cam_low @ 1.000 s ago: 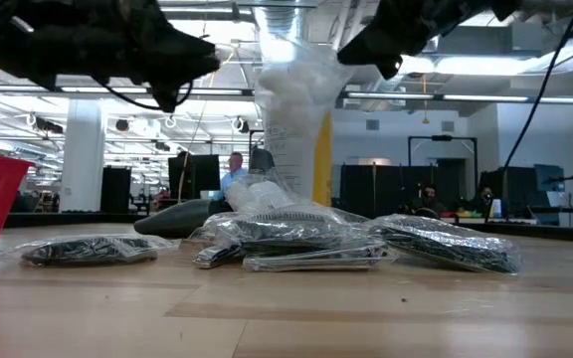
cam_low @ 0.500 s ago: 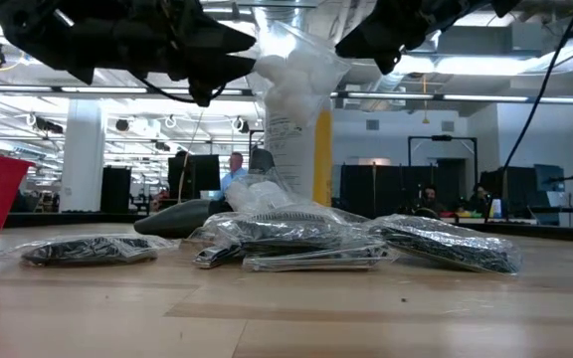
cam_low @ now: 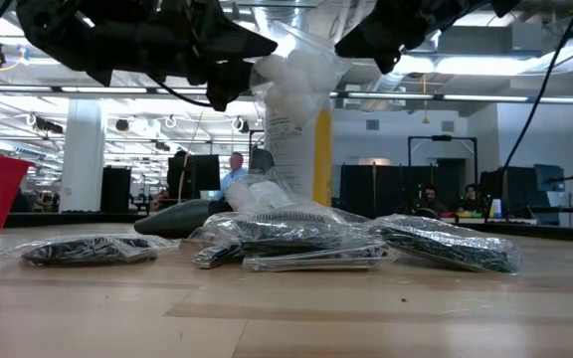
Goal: Pick & Place Travel size toiletries
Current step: Put the cotton pack into the left green bin
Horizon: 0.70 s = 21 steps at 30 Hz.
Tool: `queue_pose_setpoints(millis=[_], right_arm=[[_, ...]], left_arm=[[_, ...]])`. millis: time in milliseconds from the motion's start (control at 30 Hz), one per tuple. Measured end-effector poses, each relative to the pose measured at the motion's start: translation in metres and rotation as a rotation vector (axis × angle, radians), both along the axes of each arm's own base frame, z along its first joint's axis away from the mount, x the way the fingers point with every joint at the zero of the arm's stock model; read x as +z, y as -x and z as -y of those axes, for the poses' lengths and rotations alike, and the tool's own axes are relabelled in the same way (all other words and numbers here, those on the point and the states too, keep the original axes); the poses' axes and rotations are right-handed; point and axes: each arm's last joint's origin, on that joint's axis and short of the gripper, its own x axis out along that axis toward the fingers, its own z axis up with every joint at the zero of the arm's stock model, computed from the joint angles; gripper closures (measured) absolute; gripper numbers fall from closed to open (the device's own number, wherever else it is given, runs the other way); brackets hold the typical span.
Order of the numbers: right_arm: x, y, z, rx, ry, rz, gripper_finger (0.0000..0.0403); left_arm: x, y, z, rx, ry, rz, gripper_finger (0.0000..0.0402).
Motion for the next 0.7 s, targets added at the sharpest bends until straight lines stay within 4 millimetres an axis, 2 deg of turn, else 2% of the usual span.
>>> queue_pose_setpoints(millis=[267,633,700], right_arm=[[0.0,0.0,0.0,0.0,0.0,0.0,0.0403],[0.0,0.0,0.0,0.0,0.0,-0.005,0.0403],[-0.001,0.0,0.0,0.0,0.0,-0.006,0.0403]], left_arm=[[-0.005,-0.007,0.0,0.014,-0.002,-0.021,0.0235],[0.006,-0.004,0.0,0.017,-0.001,0.024,0.0384],[0.005,-0.004,-0.001,0.036,-0.003,0.021,0.0395]])
